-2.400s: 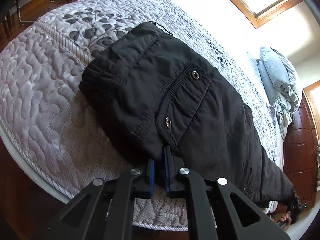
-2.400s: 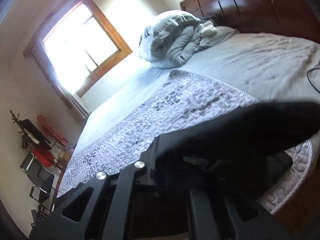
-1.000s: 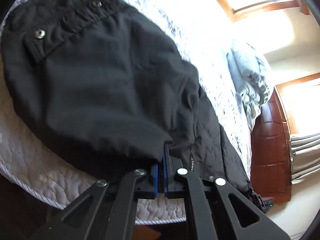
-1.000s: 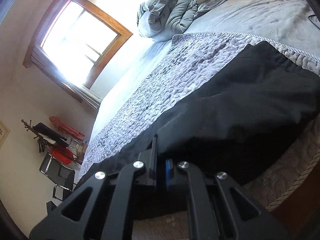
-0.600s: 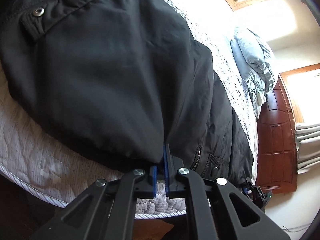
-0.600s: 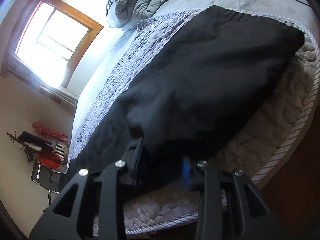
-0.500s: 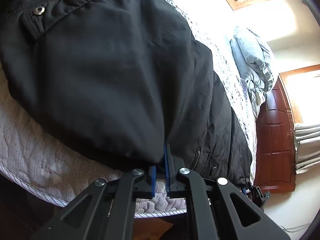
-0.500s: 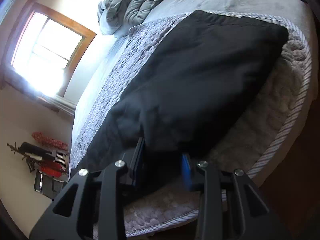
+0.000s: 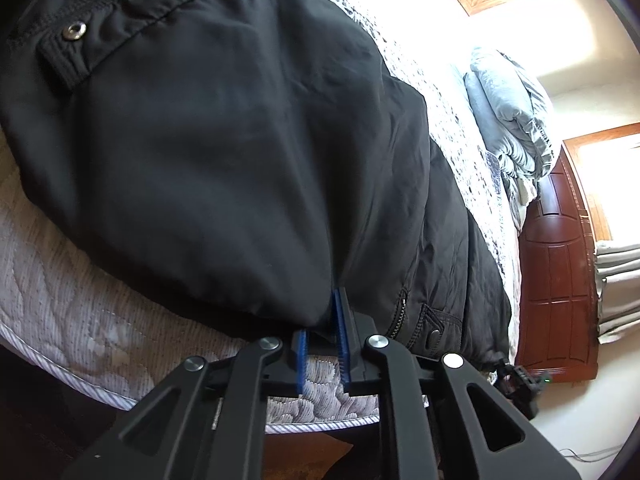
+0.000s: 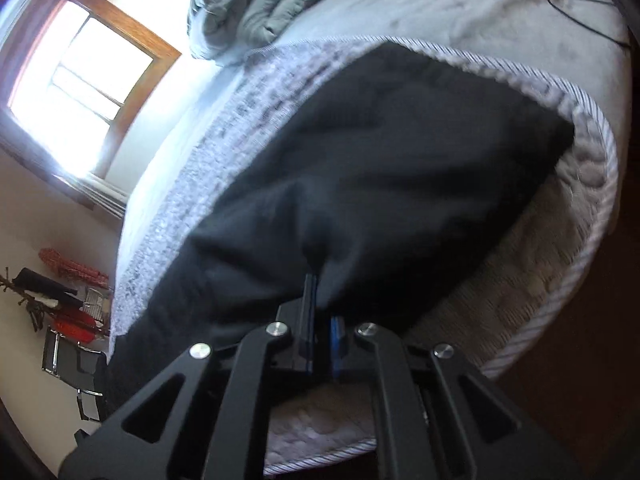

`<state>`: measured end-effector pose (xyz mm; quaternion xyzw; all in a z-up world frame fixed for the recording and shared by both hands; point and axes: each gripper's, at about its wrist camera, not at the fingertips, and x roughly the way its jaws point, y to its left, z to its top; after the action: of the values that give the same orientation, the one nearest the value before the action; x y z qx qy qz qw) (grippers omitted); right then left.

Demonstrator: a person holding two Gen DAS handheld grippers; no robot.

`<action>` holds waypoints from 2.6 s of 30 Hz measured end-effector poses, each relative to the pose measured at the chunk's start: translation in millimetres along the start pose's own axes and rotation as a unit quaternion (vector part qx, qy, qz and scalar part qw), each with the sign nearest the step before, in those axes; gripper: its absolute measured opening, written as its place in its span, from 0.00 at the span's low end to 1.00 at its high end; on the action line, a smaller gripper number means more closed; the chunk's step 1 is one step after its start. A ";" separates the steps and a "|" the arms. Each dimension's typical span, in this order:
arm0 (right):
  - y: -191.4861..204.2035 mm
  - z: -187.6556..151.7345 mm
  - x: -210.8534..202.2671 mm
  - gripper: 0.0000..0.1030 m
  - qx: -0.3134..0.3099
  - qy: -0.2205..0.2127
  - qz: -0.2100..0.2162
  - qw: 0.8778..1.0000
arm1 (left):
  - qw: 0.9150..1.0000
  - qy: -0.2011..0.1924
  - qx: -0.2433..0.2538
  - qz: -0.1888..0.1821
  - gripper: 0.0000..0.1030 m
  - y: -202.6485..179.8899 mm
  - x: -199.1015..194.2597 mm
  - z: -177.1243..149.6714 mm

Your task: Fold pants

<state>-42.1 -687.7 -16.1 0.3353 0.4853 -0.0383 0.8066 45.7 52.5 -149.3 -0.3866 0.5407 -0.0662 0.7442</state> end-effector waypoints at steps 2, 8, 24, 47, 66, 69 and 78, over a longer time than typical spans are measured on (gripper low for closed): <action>-8.9 -8.1 -2.8 0.18 0.003 -0.008 -0.002 1.000 | 1.000 0.000 0.007 0.007 0.15 -0.1 -1.4 0.0; -39.0 -11.1 -40.7 0.41 0.076 -0.049 0.035 0.995 | 0.999 -0.014 0.026 0.024 0.47 -6.6 -19.6 -2.1; -76.8 0.0 -19.9 0.19 0.150 -0.058 0.112 0.981 | 0.995 -0.042 0.048 0.076 0.58 6.6 -49.5 -3.7; 51.4 19.5 -68.2 0.05 -0.077 -0.139 0.010 0.987 | 0.996 -0.033 0.037 0.071 0.59 22.3 -51.9 -1.8; 241.3 -200.3 29.3 0.08 -0.626 -0.012 -0.104 0.772 | 0.998 -0.031 0.021 0.058 0.62 32.1 -55.9 -8.0; 238.1 -205.5 37.8 0.19 -0.629 0.005 -0.095 0.772 | 0.998 -0.032 0.016 0.058 0.62 37.0 -56.8 -8.1; 237.4 -200.5 7.4 0.56 -0.605 0.023 -0.021 0.795 | 0.998 -0.025 0.011 0.053 0.63 40.5 -55.9 -10.0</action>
<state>-98.1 -386.6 36.5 -0.2308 0.4351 0.2543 0.8324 1.4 104.3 -134.5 -0.3506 0.5406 -0.0228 0.7644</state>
